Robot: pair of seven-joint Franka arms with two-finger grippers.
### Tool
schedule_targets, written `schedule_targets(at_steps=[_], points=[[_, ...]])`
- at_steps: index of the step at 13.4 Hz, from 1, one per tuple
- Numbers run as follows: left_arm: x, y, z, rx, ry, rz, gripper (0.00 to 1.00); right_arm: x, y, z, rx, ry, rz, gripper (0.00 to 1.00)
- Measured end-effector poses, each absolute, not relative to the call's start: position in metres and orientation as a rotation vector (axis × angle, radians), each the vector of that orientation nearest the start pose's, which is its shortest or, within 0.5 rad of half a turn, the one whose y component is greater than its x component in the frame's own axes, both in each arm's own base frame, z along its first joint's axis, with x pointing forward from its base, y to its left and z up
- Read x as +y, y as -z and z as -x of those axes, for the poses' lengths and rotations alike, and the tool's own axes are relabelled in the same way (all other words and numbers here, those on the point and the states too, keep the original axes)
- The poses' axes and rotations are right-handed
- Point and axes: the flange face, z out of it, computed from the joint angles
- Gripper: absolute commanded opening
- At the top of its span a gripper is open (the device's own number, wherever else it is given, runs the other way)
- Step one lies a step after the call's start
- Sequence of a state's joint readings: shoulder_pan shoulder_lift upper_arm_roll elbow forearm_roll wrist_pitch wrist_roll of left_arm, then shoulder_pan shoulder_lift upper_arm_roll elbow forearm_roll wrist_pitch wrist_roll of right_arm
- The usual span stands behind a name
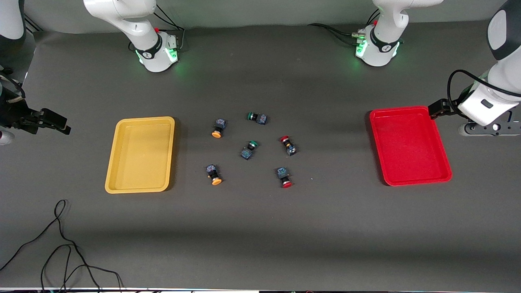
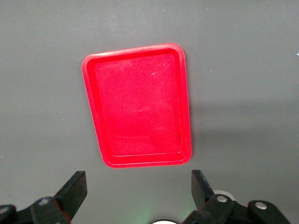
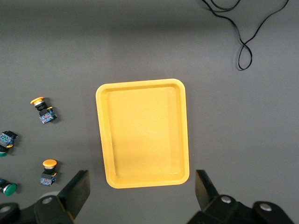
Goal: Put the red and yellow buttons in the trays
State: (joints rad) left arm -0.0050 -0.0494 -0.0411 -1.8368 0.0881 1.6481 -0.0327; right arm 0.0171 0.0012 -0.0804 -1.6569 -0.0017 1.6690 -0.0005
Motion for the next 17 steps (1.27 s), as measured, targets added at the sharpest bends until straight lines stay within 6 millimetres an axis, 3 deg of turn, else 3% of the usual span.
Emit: schedule_targets(at_steps=[9,12,15,17], points=[[-0.018,-0.533,-0.531,0.044,-0.213,3.039,1.00,-0.033,-0.592,-0.560,0.088,0.006,3.142,1.00],[-0.018,-0.532,-0.531,0.044,-0.221,3.039,1.00,-0.023,-0.589,-0.559,0.054,-0.024,3.143,1.00],[-0.034,-0.533,-0.530,0.063,-0.215,3.039,1.00,0.013,-0.579,-0.554,0.012,-0.069,3.143,1.00],[-0.071,-0.528,-0.528,0.030,-0.217,3.037,1.00,0.066,-0.570,-0.541,0.073,-0.090,3.145,1.00]])
